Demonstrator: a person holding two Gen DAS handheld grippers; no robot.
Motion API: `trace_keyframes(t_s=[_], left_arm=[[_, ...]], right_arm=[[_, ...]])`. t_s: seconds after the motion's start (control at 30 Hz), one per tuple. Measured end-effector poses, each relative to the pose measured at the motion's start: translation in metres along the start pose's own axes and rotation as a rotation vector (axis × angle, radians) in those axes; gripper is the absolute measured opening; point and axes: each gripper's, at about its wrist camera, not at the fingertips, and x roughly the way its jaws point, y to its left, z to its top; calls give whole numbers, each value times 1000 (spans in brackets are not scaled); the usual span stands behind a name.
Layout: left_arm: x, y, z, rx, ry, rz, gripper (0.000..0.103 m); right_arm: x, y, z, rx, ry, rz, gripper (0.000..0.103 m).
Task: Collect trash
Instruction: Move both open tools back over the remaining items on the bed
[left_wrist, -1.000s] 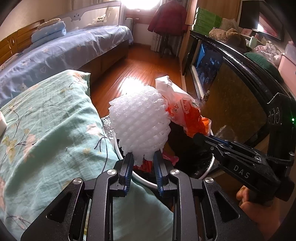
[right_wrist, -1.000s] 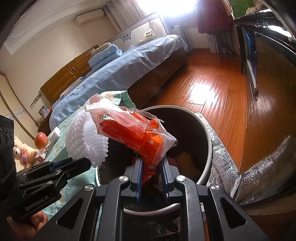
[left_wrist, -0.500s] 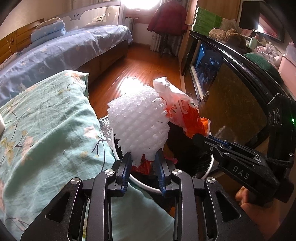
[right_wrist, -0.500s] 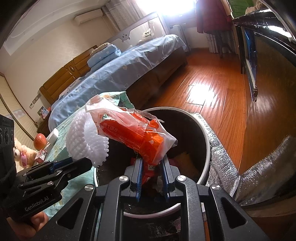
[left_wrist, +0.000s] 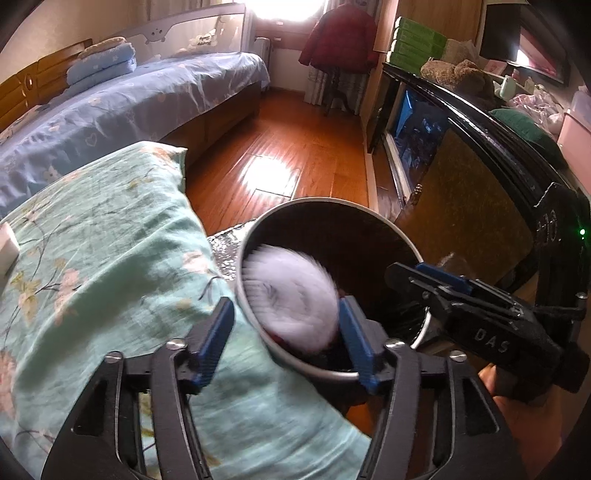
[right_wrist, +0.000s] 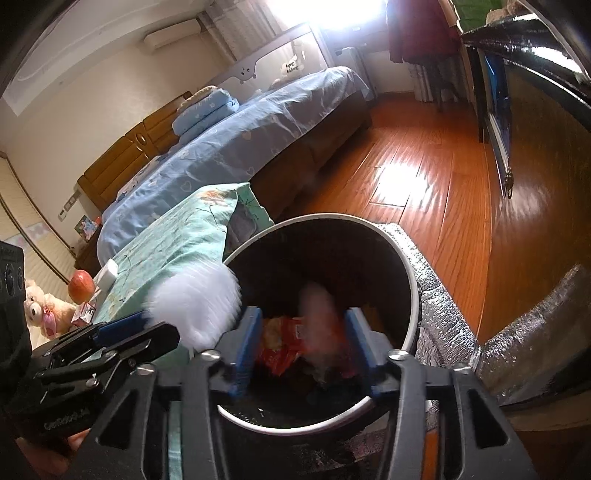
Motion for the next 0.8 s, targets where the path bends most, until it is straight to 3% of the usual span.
trace_keyframes(t_s=[0.27,0.53,0.8], left_arm=[[-19,40,-18,-80,-14,43,65],[-52,95,-41,-190,-67,121,67],[-83,174,-70,-347,-105,237,68]], right_arm=[[-4,14,-1,-21,-10,6,82],[2,58,-5,-67,4,79,88],[17,116,-12,-158,37,161,90]])
